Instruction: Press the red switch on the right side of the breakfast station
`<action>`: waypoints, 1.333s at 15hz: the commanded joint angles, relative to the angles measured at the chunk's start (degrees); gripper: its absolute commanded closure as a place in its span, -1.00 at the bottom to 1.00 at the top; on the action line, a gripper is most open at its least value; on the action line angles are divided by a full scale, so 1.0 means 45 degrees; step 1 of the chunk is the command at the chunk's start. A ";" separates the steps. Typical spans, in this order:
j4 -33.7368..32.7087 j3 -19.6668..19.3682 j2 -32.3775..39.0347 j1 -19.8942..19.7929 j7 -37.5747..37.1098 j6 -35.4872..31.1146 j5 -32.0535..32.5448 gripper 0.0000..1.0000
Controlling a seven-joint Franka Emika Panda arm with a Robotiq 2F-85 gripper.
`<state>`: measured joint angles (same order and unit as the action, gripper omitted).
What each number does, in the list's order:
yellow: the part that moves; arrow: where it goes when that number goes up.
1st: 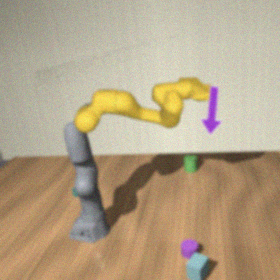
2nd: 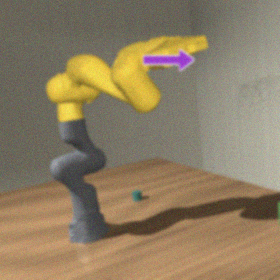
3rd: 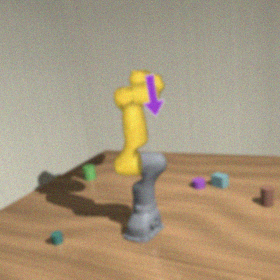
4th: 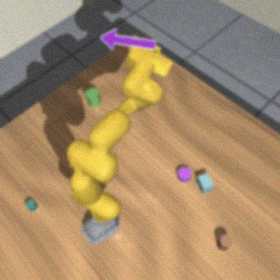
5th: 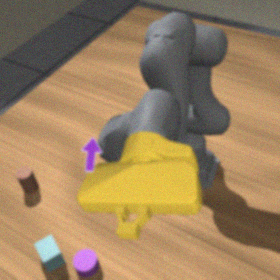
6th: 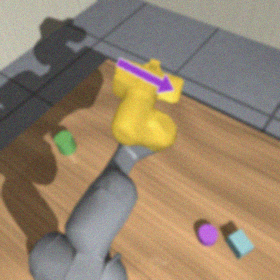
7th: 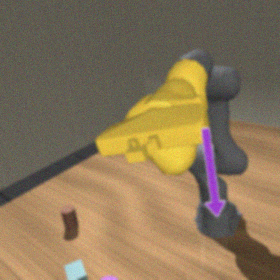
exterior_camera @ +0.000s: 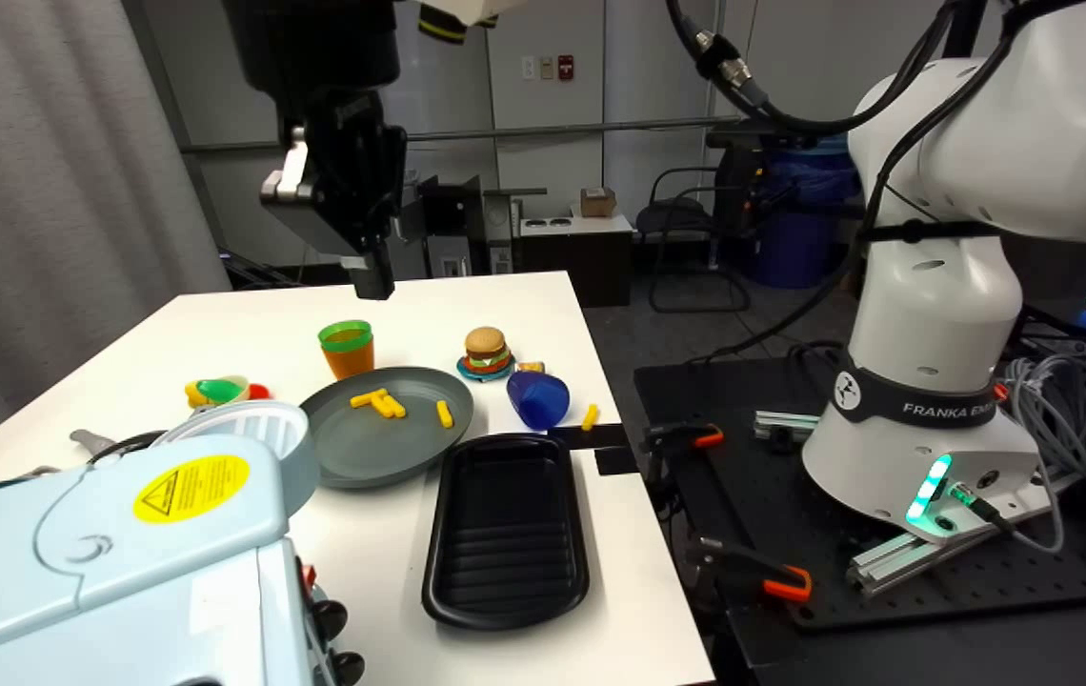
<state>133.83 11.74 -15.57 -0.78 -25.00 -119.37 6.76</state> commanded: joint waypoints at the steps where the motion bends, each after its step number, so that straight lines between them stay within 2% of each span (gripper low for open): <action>1: 0.0094 -0.0284 0.0626 0.0091 -0.0169 -0.0451 0.0589 1.00; 5: 0.0245 -0.0382 0.1309 0.0084 -0.0473 -0.0623 0.1767 1.00; 8: 0.0371 -0.0430 0.1701 0.0297 -0.0562 -0.0725 0.1748 1.00; 13: 0.0487 -0.0382 0.1810 0.0856 -0.0541 -0.0850 0.0662 1.00; 20: 0.0617 -0.0412 0.1746 0.1488 0.0310 -0.1558 -0.2180 1.00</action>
<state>135.48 10.58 -6.89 4.46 -25.64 -123.81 1.81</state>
